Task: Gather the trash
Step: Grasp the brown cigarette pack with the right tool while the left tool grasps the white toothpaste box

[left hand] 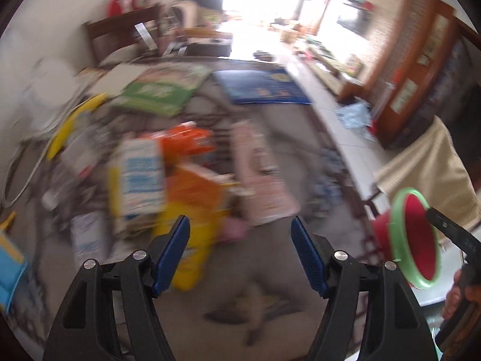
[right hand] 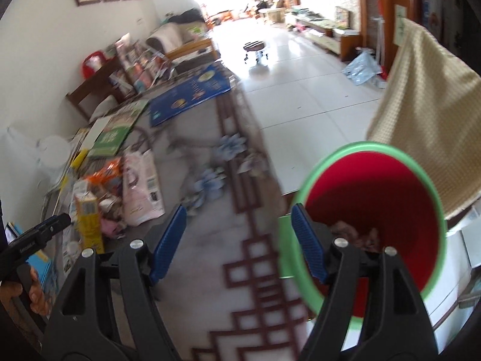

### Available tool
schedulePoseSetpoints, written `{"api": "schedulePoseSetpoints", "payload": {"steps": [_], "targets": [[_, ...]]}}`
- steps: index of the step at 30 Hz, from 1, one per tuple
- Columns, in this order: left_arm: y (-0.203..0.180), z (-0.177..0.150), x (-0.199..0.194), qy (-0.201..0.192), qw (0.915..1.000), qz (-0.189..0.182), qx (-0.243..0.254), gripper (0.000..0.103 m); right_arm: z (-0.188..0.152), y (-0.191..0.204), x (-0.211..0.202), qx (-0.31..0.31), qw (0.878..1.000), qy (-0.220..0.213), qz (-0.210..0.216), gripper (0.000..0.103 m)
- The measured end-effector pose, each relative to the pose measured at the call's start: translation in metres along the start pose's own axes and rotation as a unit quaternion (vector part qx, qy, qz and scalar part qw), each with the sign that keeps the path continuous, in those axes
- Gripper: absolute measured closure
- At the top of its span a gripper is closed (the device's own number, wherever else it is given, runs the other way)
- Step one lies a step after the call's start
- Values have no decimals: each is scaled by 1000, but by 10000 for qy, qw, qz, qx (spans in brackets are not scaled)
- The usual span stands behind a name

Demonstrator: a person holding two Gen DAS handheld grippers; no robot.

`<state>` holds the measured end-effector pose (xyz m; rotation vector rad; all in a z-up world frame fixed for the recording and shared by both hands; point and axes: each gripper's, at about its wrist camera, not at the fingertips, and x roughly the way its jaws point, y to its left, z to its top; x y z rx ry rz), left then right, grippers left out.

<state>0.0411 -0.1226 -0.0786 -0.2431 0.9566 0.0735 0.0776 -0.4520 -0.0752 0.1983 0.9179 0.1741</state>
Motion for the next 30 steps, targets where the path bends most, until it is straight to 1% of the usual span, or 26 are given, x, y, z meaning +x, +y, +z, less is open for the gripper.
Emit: {"api": "schedulePoseSetpoints", "payload": {"steps": [2, 3, 5, 7, 8, 11, 13, 15, 16, 17, 18, 20, 21, 22, 23, 25, 27, 30], "targets": [[33, -3, -1, 32, 9993, 272, -273, 36, -6, 24, 8, -150, 9998, 115, 115, 33], [54, -5, -1, 50, 9980, 457, -424, 35, -8, 34, 11, -189, 9996, 156, 169, 33], [84, -8, 2, 110, 9954, 703, -646, 35, -14, 57, 16, -273, 9990, 236, 270, 33], [118, -11, 11, 254, 9910, 942, -913, 34, -21, 80, 21, -368, 9984, 307, 314, 31], [134, -12, 17, 369, 9888, 989, -1055, 34, -25, 91, 22, -406, 9980, 349, 331, 31], [166, -18, 31, 558, 9847, 931, -1366, 34, -37, 124, 23, -590, 9963, 479, 389, 30], [175, -19, 46, 768, 9835, 906, -1368, 34, -43, 142, 23, -750, 9948, 552, 404, 30], [181, -20, 60, 983, 9828, 793, -1351, 34, -52, 164, 24, -913, 9923, 663, 506, 30], [182, -21, 66, 1079, 9824, 702, -1356, 34, -57, 175, 24, -997, 9902, 759, 623, 28], [183, -21, 70, 1144, 9823, 604, -1352, 34, -63, 186, 26, -1111, 9871, 880, 743, 22], [183, -21, 75, 1202, 9830, 520, -1287, 34, -67, 196, 28, -1232, 9839, 993, 833, 20], [181, -22, 81, 1240, 9849, 446, -1125, 36, -84, 223, 32, -1606, 9745, 1223, 978, 20], [181, -21, 84, 1255, 9862, 413, -1001, 41, -94, 239, 35, -1763, 9683, 1359, 1132, 20], [179, -22, 86, 1299, 9868, 374, -891, 52, -105, 252, 40, -1877, 9600, 1565, 1370, 20], [180, -21, 87, 1332, 9873, 306, -811, 53, -116, 265, 46, -1986, 9508, 1786, 1567, 20], [180, -19, 85, 1337, 9885, 260, -656, 55, -139, 291, 56, -2287, 9337, 2117, 1763, 20], [182, -16, 83, 1301, 9901, 294, -444, 56, -156, 312, 66, -2608, 9193, 2358, 1766, 20], [192, -14, 76, 1212, 9918, 371, -175, 56, -174, 335, 78, -2982, 9021, 2587, 1744, 20]]}}
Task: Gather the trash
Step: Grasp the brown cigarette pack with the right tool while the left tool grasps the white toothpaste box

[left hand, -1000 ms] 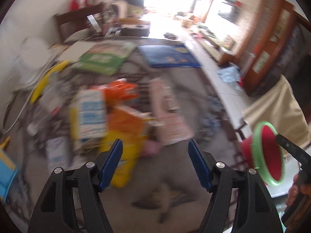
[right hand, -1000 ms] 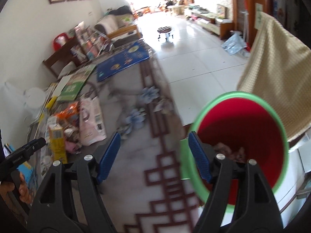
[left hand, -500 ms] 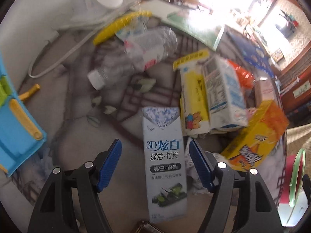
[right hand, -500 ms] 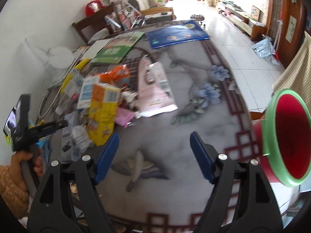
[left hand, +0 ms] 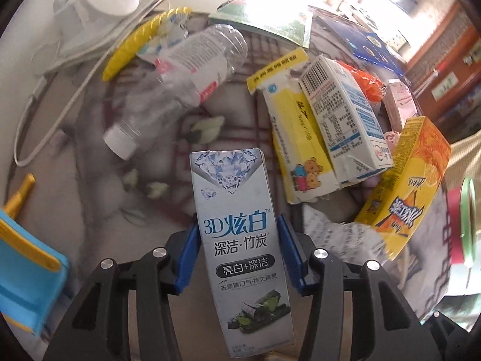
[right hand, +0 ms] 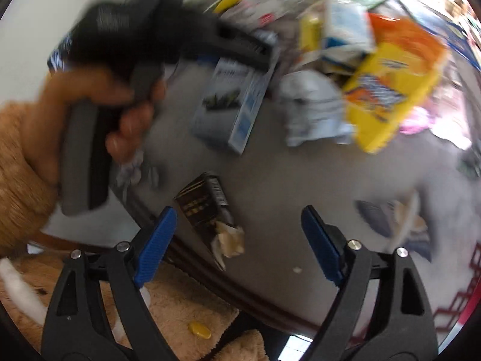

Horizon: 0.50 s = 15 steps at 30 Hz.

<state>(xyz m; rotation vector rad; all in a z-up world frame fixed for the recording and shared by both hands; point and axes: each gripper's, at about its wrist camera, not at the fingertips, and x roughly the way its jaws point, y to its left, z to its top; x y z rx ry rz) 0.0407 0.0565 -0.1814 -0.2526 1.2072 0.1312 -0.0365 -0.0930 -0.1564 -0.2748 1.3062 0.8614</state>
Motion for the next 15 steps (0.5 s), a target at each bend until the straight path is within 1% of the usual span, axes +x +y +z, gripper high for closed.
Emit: {"api": "schedulePoseSetpoints", "payload": {"steps": [3, 7, 8, 9, 11, 12, 13, 15], "targets": [[9, 0, -5, -58, 9998, 87, 167, 56, 5, 17, 16, -399, 9986, 227, -262, 20], [28, -5, -10, -78, 9999, 58, 114, 55, 6, 41, 32, -995, 9928, 460, -485, 20], [31, -6, -11, -85, 9999, 41, 90, 55, 6, 46, 37, -1117, 9907, 522, -578, 21], [33, -7, -12, -88, 9999, 34, 80, 55, 6, 50, 40, -1205, 9889, 566, -667, 24], [36, -8, -13, -103, 9999, 15, 72, 55, 6, 54, 48, -1337, 9850, 682, -849, 39], [38, -9, -15, -114, 9999, -3, 78, 54, 6, 54, 50, -1342, 9843, 716, -893, 45], [38, -10, -14, -119, 9999, -15, 84, 54, 6, 53, 51, -1313, 9845, 745, -893, 52], [39, -11, -15, -124, 9999, -42, 88, 54, 7, 51, 51, -1237, 9858, 702, -891, 54]]}}
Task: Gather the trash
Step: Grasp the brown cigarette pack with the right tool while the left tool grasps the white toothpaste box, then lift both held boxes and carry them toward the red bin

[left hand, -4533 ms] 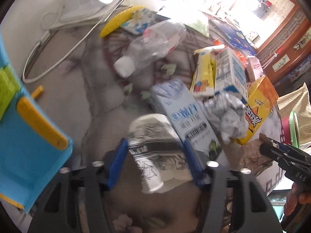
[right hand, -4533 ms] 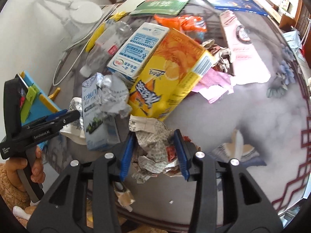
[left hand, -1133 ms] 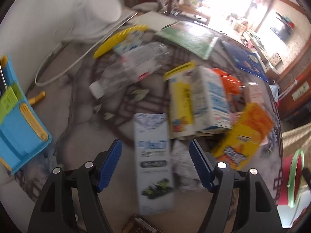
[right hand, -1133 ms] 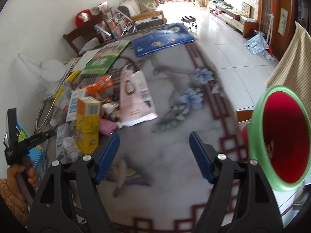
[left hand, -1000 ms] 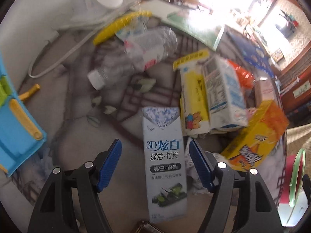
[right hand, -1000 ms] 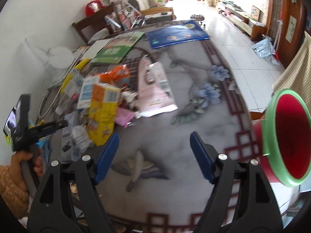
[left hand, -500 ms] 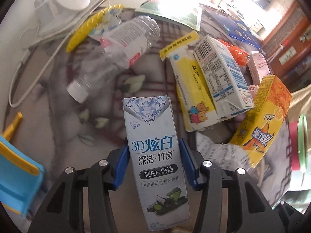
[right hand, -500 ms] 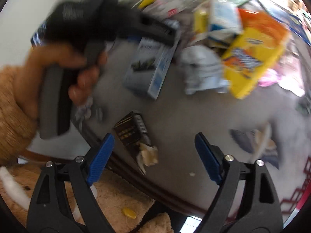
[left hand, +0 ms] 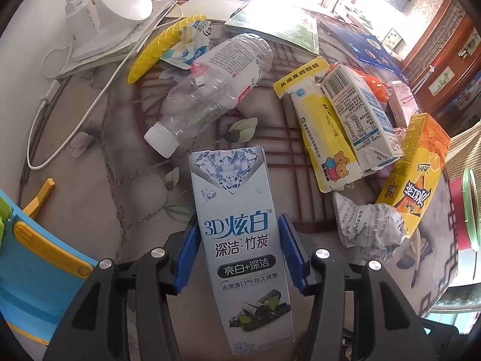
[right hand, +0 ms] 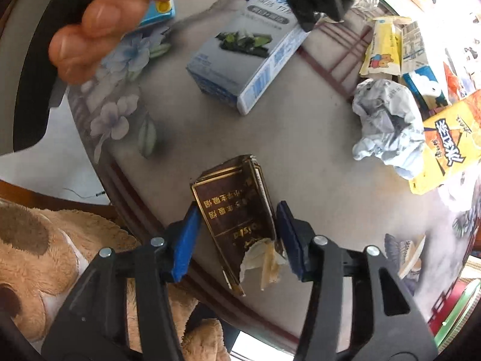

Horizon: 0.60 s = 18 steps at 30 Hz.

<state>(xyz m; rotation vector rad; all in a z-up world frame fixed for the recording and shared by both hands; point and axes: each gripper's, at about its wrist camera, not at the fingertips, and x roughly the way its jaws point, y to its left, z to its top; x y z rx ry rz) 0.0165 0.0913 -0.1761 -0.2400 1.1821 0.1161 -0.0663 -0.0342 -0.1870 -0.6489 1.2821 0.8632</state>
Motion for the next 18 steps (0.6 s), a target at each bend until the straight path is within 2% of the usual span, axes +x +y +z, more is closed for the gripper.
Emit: {"api": "schedulePoseSetpoints", "payload": {"steps": [2, 8, 13, 18], "targets": [[1, -2, 0, 11, 10000, -26, -11, 51, 1, -5, -4, 126, 9999, -68, -26, 60], [-1, -10, 3, 68, 9999, -112, -55, 50, -1, -45, -41, 1019, 9924, -685, -38, 61], [-1, -17, 4, 104, 9997, -189, -133, 55, -9, -78, -77, 1574, 9801, -1189, -220, 61], [-3, -18, -8, -141, 9995, -170, -243, 55, -24, -100, -112, 2094, 9618, -1732, -344, 61]]}}
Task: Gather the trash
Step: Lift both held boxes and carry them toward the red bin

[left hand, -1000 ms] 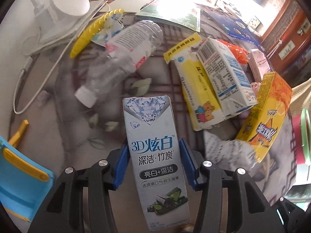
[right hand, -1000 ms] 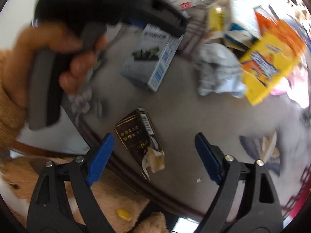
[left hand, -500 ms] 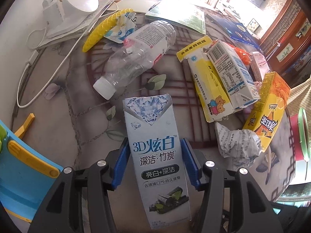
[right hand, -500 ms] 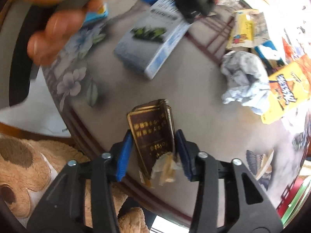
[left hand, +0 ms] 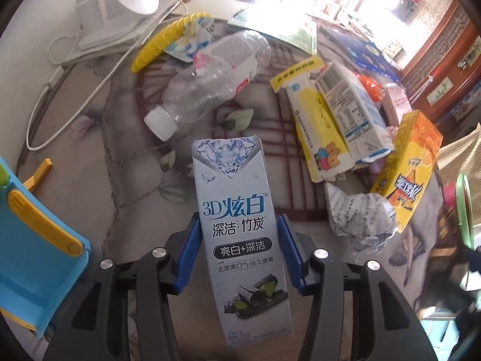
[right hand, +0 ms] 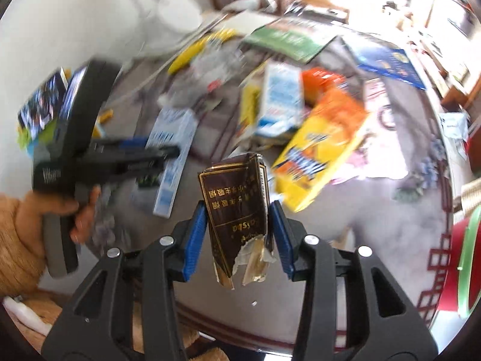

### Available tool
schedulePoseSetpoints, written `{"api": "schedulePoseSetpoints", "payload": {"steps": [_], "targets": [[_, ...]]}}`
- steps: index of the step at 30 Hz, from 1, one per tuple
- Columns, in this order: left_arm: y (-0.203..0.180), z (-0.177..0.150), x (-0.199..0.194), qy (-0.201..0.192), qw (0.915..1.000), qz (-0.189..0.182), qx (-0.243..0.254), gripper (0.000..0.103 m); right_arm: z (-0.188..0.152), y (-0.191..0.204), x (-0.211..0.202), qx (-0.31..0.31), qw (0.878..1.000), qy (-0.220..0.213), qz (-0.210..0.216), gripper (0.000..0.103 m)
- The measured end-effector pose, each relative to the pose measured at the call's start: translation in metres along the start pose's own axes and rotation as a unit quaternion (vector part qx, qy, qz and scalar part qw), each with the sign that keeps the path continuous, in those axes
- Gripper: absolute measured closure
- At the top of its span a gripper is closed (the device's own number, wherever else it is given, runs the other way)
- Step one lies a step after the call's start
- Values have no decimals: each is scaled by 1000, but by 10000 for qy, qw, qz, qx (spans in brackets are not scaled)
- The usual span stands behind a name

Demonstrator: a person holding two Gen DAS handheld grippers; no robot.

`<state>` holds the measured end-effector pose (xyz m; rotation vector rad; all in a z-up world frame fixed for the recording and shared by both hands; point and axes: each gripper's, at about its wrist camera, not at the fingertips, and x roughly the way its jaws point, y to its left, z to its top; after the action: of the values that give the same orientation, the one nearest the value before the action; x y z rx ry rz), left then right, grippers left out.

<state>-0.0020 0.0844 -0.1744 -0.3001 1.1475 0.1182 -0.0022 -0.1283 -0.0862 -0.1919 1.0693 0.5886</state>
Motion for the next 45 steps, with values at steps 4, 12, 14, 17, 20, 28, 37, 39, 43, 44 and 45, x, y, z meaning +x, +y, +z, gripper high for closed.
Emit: {"api": "schedulePoseSetpoints", "payload": {"steps": [4, 12, 14, 17, 20, 28, 37, 39, 43, 44, 45], "targets": [[-10, 4, -16, -224, 9997, -94, 89, 55, 5, -16, -13, 390, 9987, -292, -120, 61], [-42, 15, -45, -545, 9973, -339, 361, 55, 5, -38, -21, 926, 9937, -596, -223, 61], [-52, 18, -50, -604, 9964, -388, 447, 55, 4, -42, -26, 994, 9926, -650, -247, 61], [-65, 19, -54, -667, 9951, -442, 587, 55, 2, -49, -29, 1070, 9914, -711, -267, 61], [-76, 18, -53, -622, 9946, -470, 685, 55, 1, -57, -33, 1162, 9900, -760, -266, 61], [-99, 21, -51, -591, 9938, -554, 756, 55, -3, -77, -43, 1322, 9872, -835, -305, 61], [-132, 23, -47, -585, 9935, -585, 782, 55, -7, -111, -55, 1425, 9855, -864, -312, 61], [-139, 24, -46, -587, 9937, -570, 766, 55, -7, -118, -56, 1427, 9855, -866, -297, 61], [-154, 26, -45, -604, 9940, -534, 735, 55, -6, -135, -58, 1423, 9857, -866, -252, 61], [-157, 26, -44, -606, 9941, -526, 731, 55, -7, -139, -58, 1421, 9858, -865, -238, 61], [-161, 26, -44, -615, 9941, -515, 725, 55, -7, -143, -58, 1434, 9856, -864, -229, 61]]}}
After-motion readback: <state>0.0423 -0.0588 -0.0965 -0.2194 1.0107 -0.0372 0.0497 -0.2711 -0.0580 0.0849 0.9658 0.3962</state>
